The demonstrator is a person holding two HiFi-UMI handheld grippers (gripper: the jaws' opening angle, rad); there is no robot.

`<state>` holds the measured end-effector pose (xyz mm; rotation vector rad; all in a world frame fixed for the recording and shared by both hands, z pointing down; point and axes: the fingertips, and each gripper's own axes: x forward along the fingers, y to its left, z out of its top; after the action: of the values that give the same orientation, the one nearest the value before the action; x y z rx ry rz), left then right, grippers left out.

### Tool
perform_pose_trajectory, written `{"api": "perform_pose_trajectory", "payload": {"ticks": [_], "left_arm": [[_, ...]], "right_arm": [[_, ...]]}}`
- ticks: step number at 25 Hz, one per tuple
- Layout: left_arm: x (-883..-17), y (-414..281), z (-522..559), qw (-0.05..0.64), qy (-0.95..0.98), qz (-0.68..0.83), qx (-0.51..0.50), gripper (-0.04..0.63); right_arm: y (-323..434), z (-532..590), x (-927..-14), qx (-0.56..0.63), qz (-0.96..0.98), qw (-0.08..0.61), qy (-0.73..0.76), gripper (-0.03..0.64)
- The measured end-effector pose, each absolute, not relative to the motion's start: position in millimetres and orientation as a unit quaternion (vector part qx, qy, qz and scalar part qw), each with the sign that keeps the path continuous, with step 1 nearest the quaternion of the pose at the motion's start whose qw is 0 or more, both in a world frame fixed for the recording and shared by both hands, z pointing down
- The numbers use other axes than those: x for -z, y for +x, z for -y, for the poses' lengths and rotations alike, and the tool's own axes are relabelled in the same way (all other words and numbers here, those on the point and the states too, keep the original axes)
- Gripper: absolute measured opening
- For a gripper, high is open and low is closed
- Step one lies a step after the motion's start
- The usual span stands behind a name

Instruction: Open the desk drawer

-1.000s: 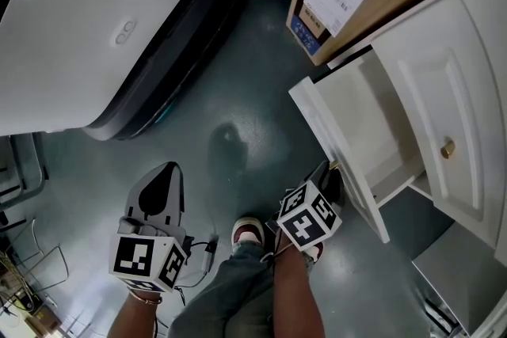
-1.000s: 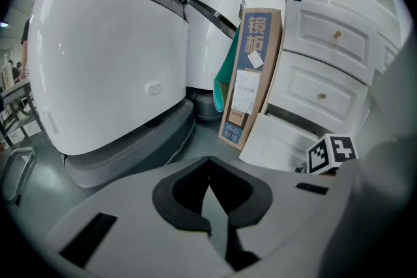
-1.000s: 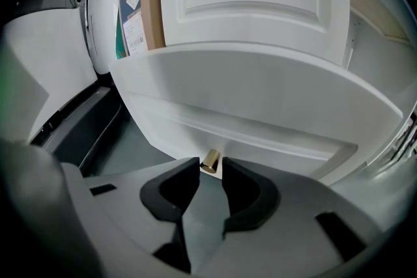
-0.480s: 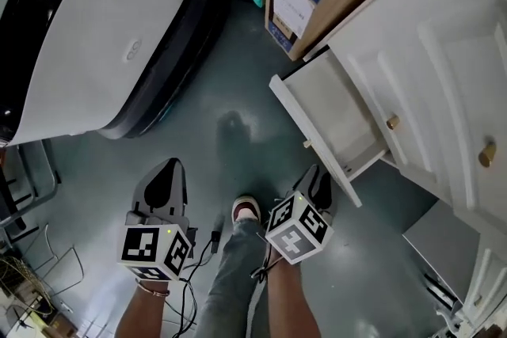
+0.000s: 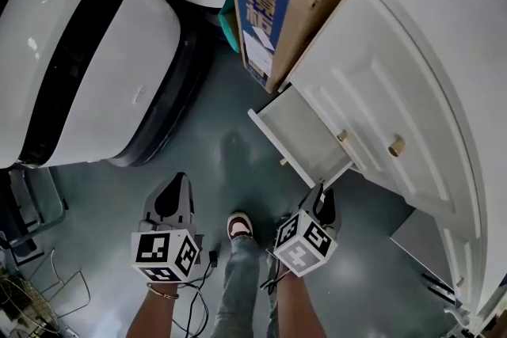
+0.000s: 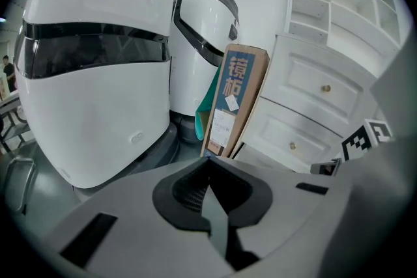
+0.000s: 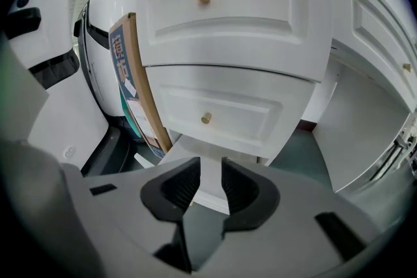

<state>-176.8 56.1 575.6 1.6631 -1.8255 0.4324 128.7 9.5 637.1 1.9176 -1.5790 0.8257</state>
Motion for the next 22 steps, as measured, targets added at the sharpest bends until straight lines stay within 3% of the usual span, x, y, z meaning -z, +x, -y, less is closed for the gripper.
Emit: {"api": "perform_pose_trajectory", "payload": {"ticks": [22], "left_arm": [[-595,-141,-4,0.319,0.659,0.659,-0.172,0.017]], "right_arm": [[143,63,-646,-0.267,0.626,0.270,0.681,0.107]]}}
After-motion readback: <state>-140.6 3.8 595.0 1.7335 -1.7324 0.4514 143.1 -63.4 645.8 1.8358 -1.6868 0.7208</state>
